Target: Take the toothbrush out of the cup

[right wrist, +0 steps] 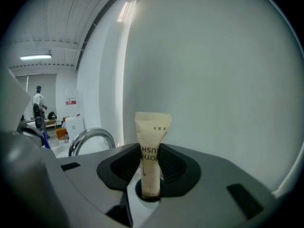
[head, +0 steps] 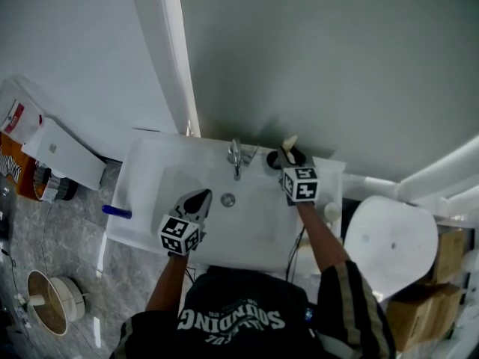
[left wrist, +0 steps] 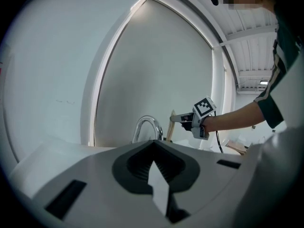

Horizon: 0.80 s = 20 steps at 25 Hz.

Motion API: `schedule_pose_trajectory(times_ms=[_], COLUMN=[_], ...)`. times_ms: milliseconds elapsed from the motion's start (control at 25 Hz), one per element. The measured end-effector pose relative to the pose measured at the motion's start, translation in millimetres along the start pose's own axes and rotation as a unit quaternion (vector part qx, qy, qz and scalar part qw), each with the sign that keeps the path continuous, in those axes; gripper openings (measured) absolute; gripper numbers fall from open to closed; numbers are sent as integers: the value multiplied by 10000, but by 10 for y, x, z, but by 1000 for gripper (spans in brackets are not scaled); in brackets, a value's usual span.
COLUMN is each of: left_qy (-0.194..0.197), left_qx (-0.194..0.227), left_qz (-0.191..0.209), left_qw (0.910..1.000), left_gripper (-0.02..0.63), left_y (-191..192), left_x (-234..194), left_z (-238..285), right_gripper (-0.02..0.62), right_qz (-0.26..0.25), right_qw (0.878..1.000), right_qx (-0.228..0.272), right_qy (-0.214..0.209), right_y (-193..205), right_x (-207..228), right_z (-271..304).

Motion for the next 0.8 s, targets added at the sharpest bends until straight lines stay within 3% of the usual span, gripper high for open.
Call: schedule_pose_trajectory(times_ms=[400, 800], left_qy=[557, 1200], left_qx=[6, -130], left_qz=[288, 435], left_qw=[9980, 9917], left_gripper=[0, 0], left_y=[-162, -140], left_x=[223, 533], left_z=[198, 513], right_gripper=[98, 95], right_qz=[248, 376], right_qw=[9973, 9962], right_qx=[650, 392], right_qy=[228, 679], right_y=[-423, 87], right_x=[255, 462], right_z=[-739, -1269])
Point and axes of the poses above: the fingertips, and each gripper's own axes: z forward along the fingers, x to its right, y out of its underside, the point moved 4 cm from there along -z, backward along the fingers, and after that the axes turned 14 degrees about y, right-handed, at the moved point
